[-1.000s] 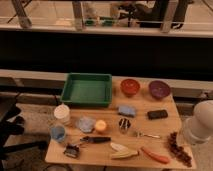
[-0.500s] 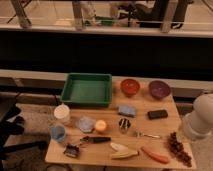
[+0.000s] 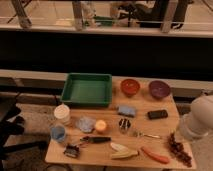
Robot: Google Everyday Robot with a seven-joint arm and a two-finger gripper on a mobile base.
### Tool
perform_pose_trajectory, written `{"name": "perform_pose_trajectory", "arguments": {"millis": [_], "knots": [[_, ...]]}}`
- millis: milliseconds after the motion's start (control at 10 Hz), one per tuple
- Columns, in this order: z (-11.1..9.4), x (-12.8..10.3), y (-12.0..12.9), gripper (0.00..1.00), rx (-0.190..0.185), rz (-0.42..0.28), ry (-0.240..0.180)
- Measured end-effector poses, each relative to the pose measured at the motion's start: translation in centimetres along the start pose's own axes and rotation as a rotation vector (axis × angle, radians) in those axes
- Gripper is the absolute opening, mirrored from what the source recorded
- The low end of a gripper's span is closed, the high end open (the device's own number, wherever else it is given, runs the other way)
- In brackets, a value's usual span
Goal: Place grapes in paper cup
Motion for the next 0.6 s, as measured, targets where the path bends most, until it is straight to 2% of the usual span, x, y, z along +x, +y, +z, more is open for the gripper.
{"name": "perform_pose_trajectory", "arguments": {"millis": [200, 300, 600], "knots": [[-0.5, 0.2, 0.2, 0.69, 0.000, -0.003, 0.003], [0.1, 0.2, 0.3, 0.77, 0.000, -0.010, 0.005], [2.2, 0.4, -0.1, 0.80, 0.024, -0.051, 0.003]]}}
